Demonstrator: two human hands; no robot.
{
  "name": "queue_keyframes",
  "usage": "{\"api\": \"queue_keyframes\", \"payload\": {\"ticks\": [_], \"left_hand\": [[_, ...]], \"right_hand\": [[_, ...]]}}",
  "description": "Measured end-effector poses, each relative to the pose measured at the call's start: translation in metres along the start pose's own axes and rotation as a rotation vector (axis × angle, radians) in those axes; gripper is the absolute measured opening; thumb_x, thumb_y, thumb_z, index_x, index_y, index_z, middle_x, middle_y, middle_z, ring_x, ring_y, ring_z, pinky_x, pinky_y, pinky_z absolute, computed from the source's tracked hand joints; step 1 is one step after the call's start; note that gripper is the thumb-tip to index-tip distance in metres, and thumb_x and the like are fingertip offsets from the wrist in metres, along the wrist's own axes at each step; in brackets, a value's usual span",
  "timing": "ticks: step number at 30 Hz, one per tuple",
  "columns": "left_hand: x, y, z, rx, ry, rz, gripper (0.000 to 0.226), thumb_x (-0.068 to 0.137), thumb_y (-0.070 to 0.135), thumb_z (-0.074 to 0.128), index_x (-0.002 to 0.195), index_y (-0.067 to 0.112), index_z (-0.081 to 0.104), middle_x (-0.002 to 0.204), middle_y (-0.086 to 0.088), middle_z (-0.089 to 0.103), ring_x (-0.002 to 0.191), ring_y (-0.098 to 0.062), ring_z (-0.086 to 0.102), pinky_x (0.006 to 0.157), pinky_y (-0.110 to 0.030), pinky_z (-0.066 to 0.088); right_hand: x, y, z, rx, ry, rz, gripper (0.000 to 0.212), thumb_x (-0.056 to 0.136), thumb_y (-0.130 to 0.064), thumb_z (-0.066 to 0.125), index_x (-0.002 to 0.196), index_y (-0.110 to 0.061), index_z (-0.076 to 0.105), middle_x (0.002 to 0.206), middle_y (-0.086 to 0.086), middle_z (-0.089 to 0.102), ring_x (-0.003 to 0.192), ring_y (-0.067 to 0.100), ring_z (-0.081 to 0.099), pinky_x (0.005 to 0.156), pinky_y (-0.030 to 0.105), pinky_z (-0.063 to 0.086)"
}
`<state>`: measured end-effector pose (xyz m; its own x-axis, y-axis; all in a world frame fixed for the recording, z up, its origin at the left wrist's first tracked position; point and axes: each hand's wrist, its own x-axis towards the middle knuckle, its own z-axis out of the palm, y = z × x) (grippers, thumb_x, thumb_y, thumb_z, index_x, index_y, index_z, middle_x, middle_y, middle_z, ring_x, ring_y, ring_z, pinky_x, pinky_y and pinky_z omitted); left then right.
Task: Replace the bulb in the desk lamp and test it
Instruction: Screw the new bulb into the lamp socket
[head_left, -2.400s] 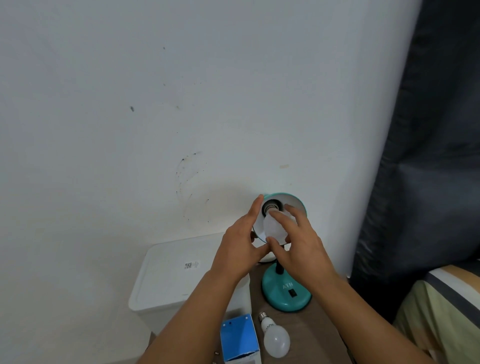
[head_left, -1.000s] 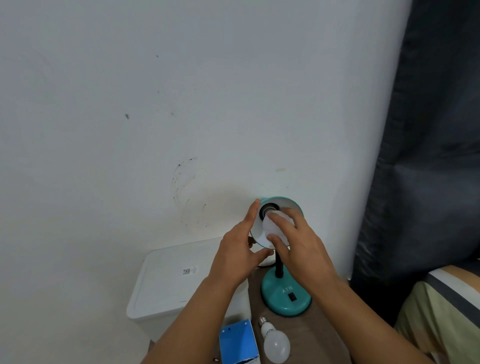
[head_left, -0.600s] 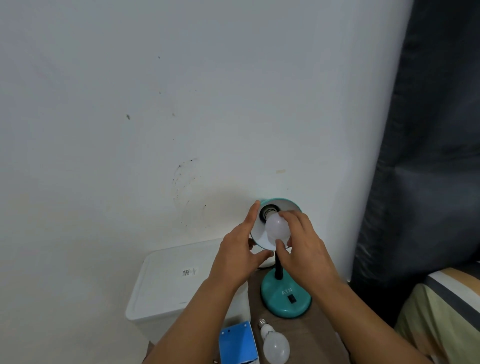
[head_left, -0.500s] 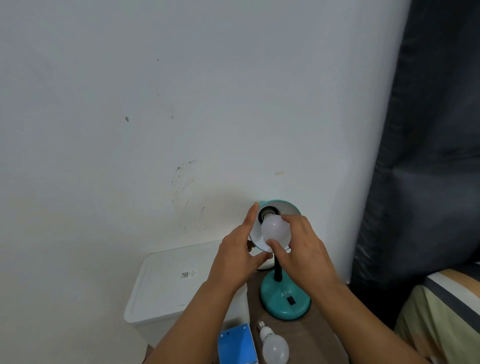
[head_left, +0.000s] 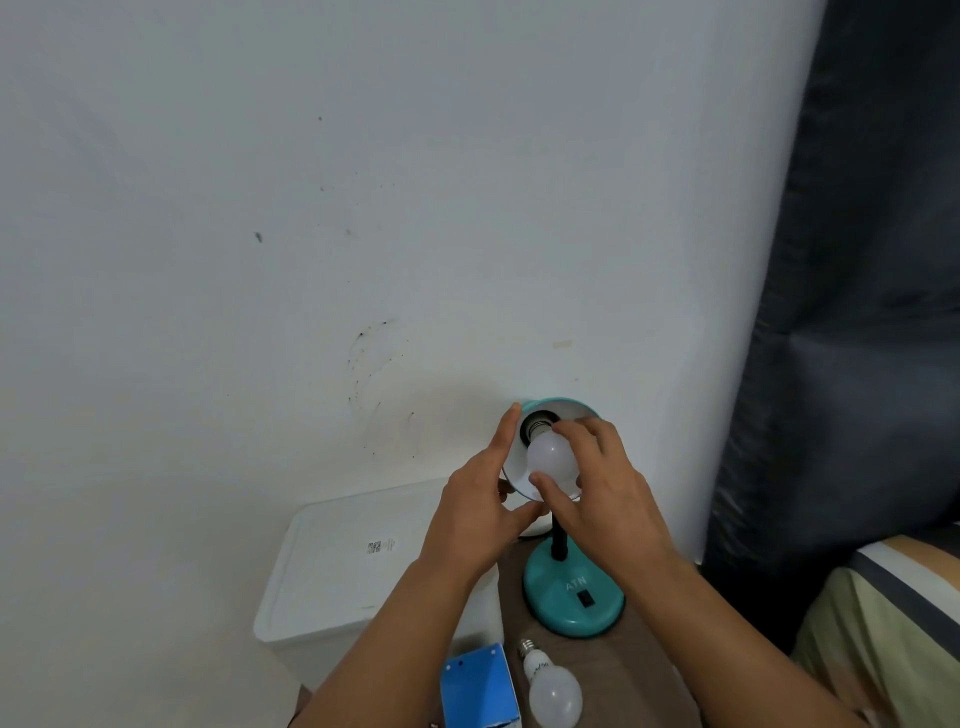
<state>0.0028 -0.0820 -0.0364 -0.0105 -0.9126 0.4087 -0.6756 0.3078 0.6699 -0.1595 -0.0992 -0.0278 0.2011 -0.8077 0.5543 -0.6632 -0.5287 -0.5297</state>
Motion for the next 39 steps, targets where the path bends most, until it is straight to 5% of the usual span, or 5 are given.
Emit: {"api": "queue_keyframes", "payload": {"ticks": [7, 13, 18, 33, 39], "left_hand": [[-0.001, -0.001, -0.001, 0.008, 0.001, 0.007, 0.105, 0.079, 0.037, 0.081, 0.150, 0.058, 0.008, 0.109, 0.013, 0.065, 0.091, -0.003, 0.063, 0.078, -0.012, 0.051], [-0.002, 0.000, -0.001, 0.013, 0.004, -0.009, 0.103, 0.080, 0.039, 0.080, 0.148, 0.061, 0.007, 0.092, 0.017, 0.059, 0.084, -0.001, 0.062, 0.072, -0.007, 0.046], [-0.001, 0.001, -0.002, 0.001, -0.008, -0.011, 0.104, 0.079, 0.037, 0.081, 0.148, 0.061, 0.007, 0.107, 0.016, 0.064, 0.089, -0.001, 0.064, 0.078, -0.012, 0.051], [-0.003, 0.003, -0.001, -0.017, -0.008, -0.011, 0.102, 0.081, 0.034, 0.081, 0.151, 0.057, 0.010, 0.097, 0.017, 0.062, 0.084, 0.004, 0.062, 0.071, -0.004, 0.043], [-0.002, 0.005, -0.002, 0.006, -0.007, -0.011, 0.103, 0.080, 0.035, 0.080, 0.149, 0.060, 0.008, 0.101, 0.016, 0.063, 0.082, 0.004, 0.062, 0.071, -0.005, 0.043]], "right_hand": [[-0.004, 0.008, -0.004, -0.044, -0.046, -0.121, 0.059, 0.081, -0.028, 0.072, 0.134, -0.021, 0.048, 0.135, -0.001, 0.046, 0.103, 0.020, 0.059, 0.078, 0.027, 0.051], [-0.002, 0.007, -0.003, -0.030, 0.002, 0.004, 0.060, 0.078, -0.047, 0.071, 0.128, -0.023, 0.046, 0.123, -0.004, 0.052, 0.104, 0.015, 0.054, 0.082, 0.026, 0.048], [-0.006, 0.009, -0.003, -0.081, -0.043, -0.163, 0.061, 0.081, -0.027, 0.071, 0.136, -0.024, 0.045, 0.136, -0.001, 0.047, 0.111, 0.022, 0.054, 0.088, 0.026, 0.047], [-0.002, 0.000, -0.005, -0.020, -0.002, 0.130, 0.056, 0.087, -0.052, 0.058, 0.131, -0.021, 0.046, 0.126, 0.000, 0.054, 0.109, 0.018, 0.055, 0.087, 0.029, 0.047], [-0.004, 0.002, -0.004, -0.049, -0.039, -0.048, 0.056, 0.085, -0.037, 0.065, 0.135, -0.022, 0.044, 0.131, -0.002, 0.049, 0.110, 0.020, 0.057, 0.084, 0.031, 0.052]]}}
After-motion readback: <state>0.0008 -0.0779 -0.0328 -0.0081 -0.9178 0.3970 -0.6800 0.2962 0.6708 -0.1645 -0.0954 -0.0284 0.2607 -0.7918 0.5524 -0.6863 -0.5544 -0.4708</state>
